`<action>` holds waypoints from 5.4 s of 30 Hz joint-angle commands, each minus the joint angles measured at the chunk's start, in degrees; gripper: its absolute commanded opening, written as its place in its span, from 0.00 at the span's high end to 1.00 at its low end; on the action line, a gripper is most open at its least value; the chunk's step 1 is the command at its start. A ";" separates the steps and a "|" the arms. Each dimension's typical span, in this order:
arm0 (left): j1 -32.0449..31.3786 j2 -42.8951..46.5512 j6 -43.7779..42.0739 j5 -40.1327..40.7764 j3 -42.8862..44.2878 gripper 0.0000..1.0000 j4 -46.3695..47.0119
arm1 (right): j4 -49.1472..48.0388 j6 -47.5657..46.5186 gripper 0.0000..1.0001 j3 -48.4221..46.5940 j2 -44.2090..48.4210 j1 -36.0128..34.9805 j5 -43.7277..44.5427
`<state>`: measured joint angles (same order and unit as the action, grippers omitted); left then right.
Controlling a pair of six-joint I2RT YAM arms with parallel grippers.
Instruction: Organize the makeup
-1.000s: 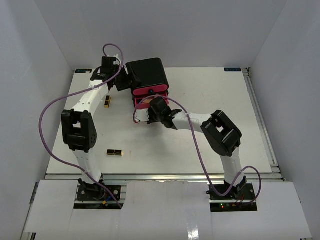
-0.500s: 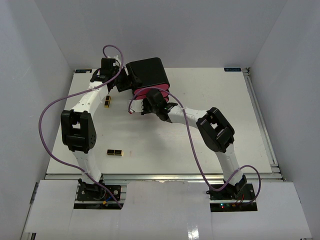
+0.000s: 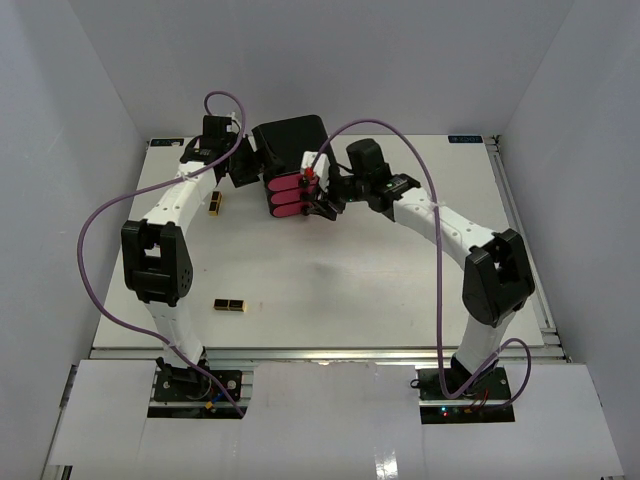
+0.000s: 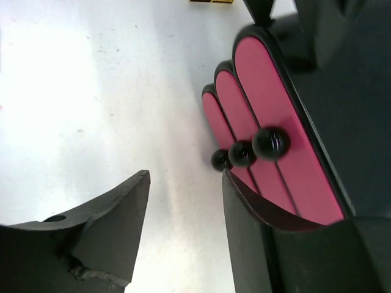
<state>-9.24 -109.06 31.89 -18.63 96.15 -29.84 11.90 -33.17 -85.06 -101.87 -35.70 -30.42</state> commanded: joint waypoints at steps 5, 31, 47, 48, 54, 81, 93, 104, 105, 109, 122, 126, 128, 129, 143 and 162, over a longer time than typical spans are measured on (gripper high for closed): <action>4.21 6.62 -0.06 5.85 8.71 0.02 -4.27 | 2.87 8.82 0.36 3.66 4.25 4.63 -9.59; -9.31 49.64 24.18 9.51 -63.66 0.20 41.95 | -2.25 26.62 0.26 -4.12 1.90 12.79 -15.69; -14.04 16.50 18.09 12.64 -49.47 0.25 54.39 | -3.76 27.57 0.20 -10.45 -1.60 13.87 -12.63; -14.05 15.11 17.79 12.86 -48.62 0.26 54.85 | -4.06 28.12 0.20 -10.80 -1.91 14.03 -12.77; -14.21 7.87 17.45 14.89 -46.21 0.31 60.83 | -5.30 30.31 0.20 -12.19 -3.92 14.72 -13.80; -14.97 -3.91 19.41 15.62 -38.73 0.46 63.96 | -7.59 33.84 0.19 -16.33 -9.61 16.89 -15.54; -19.93 -0.03 23.28 25.46 -44.28 0.41 64.10 | -8.25 35.15 0.19 -15.80 -9.97 17.15 -15.33; -20.92 -0.44 25.27 30.63 -43.39 0.38 62.99 | -8.65 35.90 0.19 -14.96 -9.31 17.55 -15.63; -21.06 -0.90 25.69 31.33 -42.90 0.38 62.61 | -8.65 35.97 0.19 -14.96 -9.24 17.59 -15.63; -21.98 -2.28 26.38 33.63 -41.13 0.37 61.59 | -8.65 36.00 0.19 -14.76 -8.79 17.96 -15.91; -22.40 -7.40 29.37 36.03 -34.64 0.40 58.76 | -8.74 36.16 0.19 -13.56 -7.82 19.26 -16.43; -22.40 -7.14 31.36 37.43 -35.10 0.44 58.13 | -8.75 36.25 0.19 -12.91 -7.56 19.44 -16.70; -22.40 -5.77 32.29 38.98 -36.26 0.44 58.17 | -8.82 36.25 0.19 -12.64 -7.50 19.50 -16.78; -22.40 -5.04 32.69 39.83 -36.78 0.44 58.44 | -8.79 36.25 0.19 -12.55 -7.39 19.53 -16.81; -22.51 -3.82 31.28 44.14 -37.20 0.40 60.22 | -9.33 36.69 0.18 -11.40 -6.83 19.60 -17.72; -22.32 -5.46 34.47 42.61 -34.73 0.69 59.11 | -9.96 36.33 0.17 -8.19 -4.82 19.97 -18.53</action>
<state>-31.73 -115.59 64.67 24.67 60.18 29.08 4.27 2.85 -93.93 -110.08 -16.25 -47.62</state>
